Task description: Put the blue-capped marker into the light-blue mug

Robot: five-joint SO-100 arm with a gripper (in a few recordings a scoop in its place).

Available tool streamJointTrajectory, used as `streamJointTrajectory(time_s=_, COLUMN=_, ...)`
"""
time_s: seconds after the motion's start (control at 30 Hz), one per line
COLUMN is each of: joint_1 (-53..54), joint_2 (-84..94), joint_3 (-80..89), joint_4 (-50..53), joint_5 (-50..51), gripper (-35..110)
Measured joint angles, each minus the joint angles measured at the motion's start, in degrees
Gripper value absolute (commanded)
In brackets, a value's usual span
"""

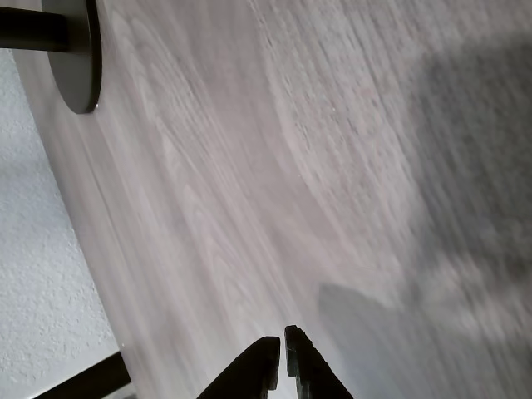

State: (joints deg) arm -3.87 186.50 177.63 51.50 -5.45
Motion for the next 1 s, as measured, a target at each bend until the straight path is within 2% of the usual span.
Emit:
streamJointTrajectory(time_s=0.77, joint_1=1.76, joint_2=3.16, joint_3=0.0, joint_4=17.4, joint_5=-0.09, gripper=0)
streamJointTrajectory(time_s=1.0, joint_1=1.76, joint_2=3.16, joint_3=0.0, joint_4=17.84, joint_5=0.0, gripper=0)
